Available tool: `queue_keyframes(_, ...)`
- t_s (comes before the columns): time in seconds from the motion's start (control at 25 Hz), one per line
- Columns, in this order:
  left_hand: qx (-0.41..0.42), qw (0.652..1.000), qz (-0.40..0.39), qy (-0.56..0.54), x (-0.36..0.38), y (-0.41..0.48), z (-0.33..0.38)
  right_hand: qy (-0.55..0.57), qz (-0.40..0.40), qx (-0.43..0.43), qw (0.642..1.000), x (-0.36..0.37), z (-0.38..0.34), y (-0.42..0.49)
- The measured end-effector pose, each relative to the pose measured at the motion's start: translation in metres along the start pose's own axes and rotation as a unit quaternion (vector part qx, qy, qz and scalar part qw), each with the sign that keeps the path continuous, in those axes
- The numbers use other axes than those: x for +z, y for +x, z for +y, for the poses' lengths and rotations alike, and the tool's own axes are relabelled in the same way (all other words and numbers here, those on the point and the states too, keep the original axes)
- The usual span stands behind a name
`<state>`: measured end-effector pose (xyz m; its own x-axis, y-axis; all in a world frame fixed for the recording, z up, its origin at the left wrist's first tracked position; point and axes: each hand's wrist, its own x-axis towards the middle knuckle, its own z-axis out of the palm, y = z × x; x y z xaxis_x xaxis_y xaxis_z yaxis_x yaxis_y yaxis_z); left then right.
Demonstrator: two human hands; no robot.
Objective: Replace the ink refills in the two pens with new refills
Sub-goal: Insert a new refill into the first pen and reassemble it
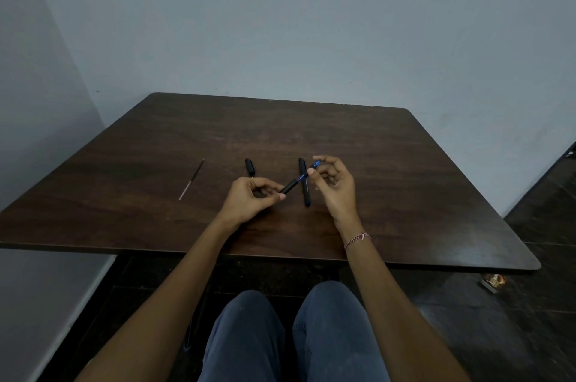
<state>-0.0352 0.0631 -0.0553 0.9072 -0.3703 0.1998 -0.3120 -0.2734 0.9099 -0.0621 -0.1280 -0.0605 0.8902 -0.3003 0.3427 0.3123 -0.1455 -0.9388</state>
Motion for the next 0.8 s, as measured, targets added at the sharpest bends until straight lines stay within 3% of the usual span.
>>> queue_keyframes(0.8,-0.005,1.0,-0.019,-0.018,0.0011,0.0001,-0.0008,0.054,-0.011,0.039,0.998,0.0022,-0.0021,-0.0012)
